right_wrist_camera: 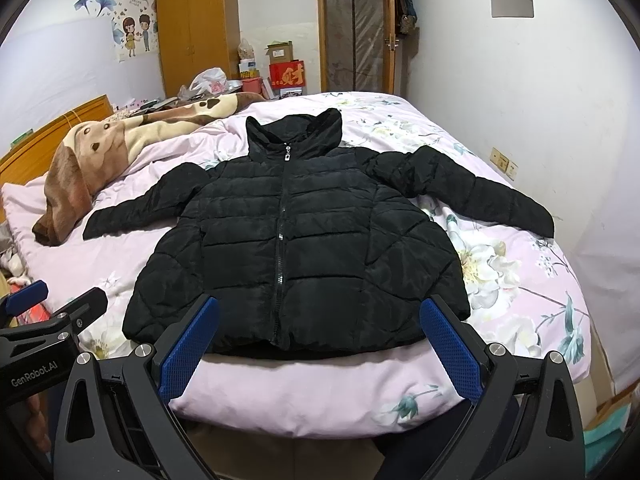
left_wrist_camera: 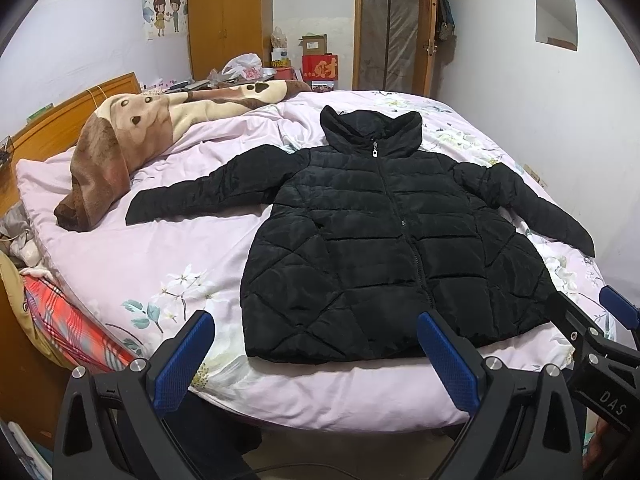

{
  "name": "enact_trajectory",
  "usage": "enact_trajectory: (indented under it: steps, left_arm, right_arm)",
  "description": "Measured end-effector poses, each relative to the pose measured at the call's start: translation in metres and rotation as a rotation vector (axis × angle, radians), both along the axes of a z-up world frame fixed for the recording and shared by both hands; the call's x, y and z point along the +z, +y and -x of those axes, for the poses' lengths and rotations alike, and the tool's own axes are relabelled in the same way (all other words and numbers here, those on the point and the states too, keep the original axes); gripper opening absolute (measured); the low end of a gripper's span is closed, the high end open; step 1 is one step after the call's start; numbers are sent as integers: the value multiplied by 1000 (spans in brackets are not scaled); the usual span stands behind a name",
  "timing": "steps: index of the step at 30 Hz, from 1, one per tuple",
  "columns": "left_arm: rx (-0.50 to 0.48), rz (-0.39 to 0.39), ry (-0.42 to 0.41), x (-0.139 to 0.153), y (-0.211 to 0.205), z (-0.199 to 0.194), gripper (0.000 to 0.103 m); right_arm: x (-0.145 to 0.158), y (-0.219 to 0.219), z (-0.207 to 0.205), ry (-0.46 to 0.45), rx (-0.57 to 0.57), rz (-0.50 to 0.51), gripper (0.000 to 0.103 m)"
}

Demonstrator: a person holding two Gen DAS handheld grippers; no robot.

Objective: Fold large clothes

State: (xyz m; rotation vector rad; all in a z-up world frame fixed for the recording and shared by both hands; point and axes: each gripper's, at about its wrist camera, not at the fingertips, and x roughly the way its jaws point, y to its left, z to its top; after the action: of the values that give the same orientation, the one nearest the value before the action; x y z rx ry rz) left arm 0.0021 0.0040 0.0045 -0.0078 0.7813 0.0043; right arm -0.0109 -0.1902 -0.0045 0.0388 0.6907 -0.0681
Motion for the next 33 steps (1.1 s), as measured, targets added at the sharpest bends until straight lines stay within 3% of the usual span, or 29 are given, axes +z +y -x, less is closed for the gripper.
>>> enact_trajectory:
  steps: [33]
  left_arm:
    - [9, -14, -18, 3, -6, 0, 102]
  right_arm:
    - [0, 1, 0, -4, 2, 4, 100]
